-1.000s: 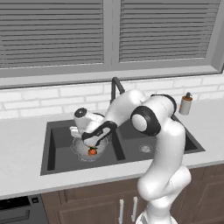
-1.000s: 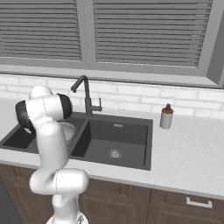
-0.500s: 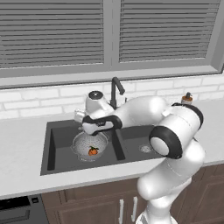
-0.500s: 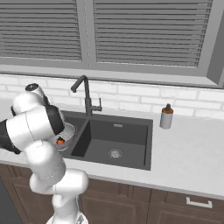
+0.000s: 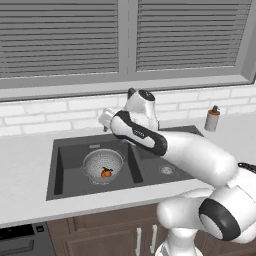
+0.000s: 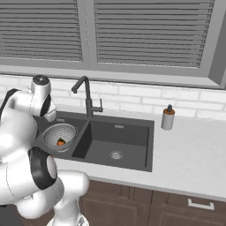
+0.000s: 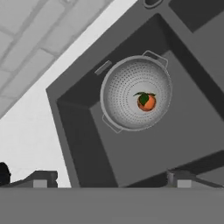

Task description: Put the colander in the sink, put the orange in the colander, and turn on the sink faucet and pour water over the colander.

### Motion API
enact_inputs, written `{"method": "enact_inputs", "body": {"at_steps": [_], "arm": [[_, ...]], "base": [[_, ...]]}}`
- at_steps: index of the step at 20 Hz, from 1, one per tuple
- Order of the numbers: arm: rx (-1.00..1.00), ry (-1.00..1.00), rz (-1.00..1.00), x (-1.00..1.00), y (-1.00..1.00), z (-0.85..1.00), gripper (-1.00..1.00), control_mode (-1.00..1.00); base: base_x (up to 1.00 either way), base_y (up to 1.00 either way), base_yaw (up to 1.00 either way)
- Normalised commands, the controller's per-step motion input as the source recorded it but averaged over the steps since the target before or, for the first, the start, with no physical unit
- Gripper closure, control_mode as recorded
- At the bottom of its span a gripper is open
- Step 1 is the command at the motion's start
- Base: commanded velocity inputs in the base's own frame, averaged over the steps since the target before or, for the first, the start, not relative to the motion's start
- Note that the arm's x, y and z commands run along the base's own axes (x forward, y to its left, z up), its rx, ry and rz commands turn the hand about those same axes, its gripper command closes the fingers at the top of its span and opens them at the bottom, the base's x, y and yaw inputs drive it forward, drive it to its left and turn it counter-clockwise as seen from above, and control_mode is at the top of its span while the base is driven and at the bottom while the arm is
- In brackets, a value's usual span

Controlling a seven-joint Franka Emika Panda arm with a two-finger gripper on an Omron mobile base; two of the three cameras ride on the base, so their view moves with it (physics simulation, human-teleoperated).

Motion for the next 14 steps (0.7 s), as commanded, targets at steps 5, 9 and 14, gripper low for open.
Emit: {"method": "enact_inputs", "body": {"at_steps": [5, 9, 14], "arm": [[0.19, 0.00, 0.00, -0.59, -0.54, 1.00, -1.00, -1.00], [0.12, -0.03, 0.00, -0.15, -0.76, 0.88, -1.00, -1.00], [0.04, -0.08, 0.02, 0.00, -0.92, 0.46, -1.00, -1.00]], "base": [[0.00, 0.00, 0.00], [0.00, 0.00, 0.00], [0.00, 0.00, 0.00]]}}
